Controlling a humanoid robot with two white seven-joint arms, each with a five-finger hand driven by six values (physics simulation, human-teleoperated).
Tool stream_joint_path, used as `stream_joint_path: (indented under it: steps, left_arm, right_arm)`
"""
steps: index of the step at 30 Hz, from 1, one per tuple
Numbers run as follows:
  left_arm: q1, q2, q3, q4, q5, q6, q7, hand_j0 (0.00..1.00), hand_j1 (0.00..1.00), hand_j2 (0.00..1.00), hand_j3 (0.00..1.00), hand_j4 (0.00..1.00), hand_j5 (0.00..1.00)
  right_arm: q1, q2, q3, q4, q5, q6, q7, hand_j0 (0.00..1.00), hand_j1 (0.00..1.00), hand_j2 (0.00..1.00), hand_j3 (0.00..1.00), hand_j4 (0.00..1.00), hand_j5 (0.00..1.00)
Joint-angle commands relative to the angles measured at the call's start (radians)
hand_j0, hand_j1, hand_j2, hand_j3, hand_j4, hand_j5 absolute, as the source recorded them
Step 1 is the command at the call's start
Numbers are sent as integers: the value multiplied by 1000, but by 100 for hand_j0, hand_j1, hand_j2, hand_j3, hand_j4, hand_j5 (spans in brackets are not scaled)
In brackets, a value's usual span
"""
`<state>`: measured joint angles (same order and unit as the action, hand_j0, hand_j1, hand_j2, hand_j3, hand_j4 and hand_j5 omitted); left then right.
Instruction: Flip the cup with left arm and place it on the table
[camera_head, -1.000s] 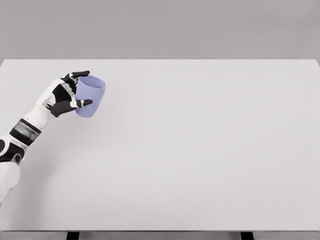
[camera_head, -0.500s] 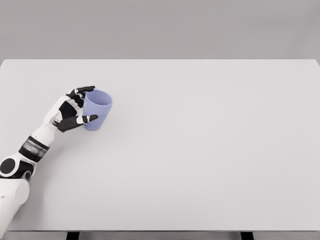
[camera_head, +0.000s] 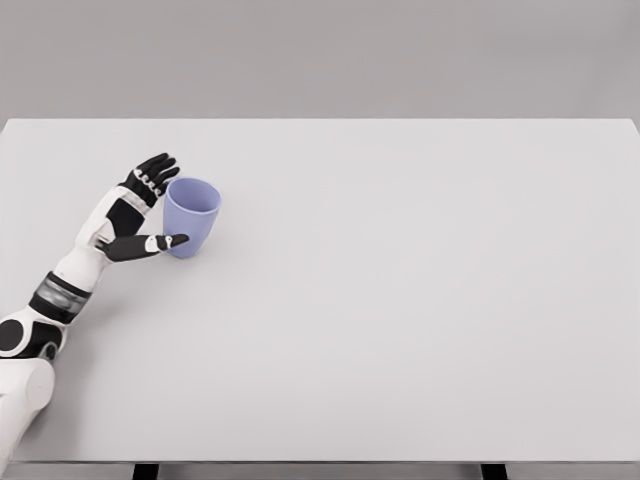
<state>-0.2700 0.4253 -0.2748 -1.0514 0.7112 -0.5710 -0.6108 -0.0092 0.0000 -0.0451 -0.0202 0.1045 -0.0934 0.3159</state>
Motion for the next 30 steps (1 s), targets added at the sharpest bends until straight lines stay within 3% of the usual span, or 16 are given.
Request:
stream_joint_path:
  steps: [1, 12, 15, 19, 21, 25, 30]
  left_arm:
    - [-2, 12, 5, -2, 7, 0, 0, 100, 100, 100, 100, 100, 100]
    - [-55, 124, 22, -5, -6, 31, 0, 100, 100, 100, 100, 100, 100]
    - [-67, 150, 22, -4, -98, 63, 0, 100, 100, 100, 100, 100, 100]
    - [-72, 159, 22, -2, -107, 65, 0, 100, 100, 100, 100, 100, 100]
    - [-78, 204, 22, -2, -121, 60, 0, 100, 100, 100, 100, 100, 100]
    - [-89, 329, 22, -12, -251, 42, 0, 100, 100, 100, 100, 100, 100]
    - [-80, 466, -18, -124, -279, 42, 0, 100, 100, 100, 100, 100, 100]
  right_arm:
    - [2, 0, 1, -1, 0, 0, 2, 100, 100, 100, 100, 100, 100]
    - [2, 0, -1, -1, 0, 0, 0, 100, 100, 100, 100, 100, 100]
    - [0, 0, -1, -1, 0, 0, 0, 100, 100, 100, 100, 100, 100]
    - [0, 0, -1, 0, 0, 0, 0, 100, 100, 100, 100, 100, 100]
    - [2, 0, -1, -1, 0, 0, 0, 100, 100, 100, 100, 100, 100]
    - [2, 0, -1, -1, 0, 0, 0, 100, 100, 100, 100, 100, 100]
    - [0, 0, -1, 0, 0, 0, 2, 100, 100, 100, 100, 100, 100]
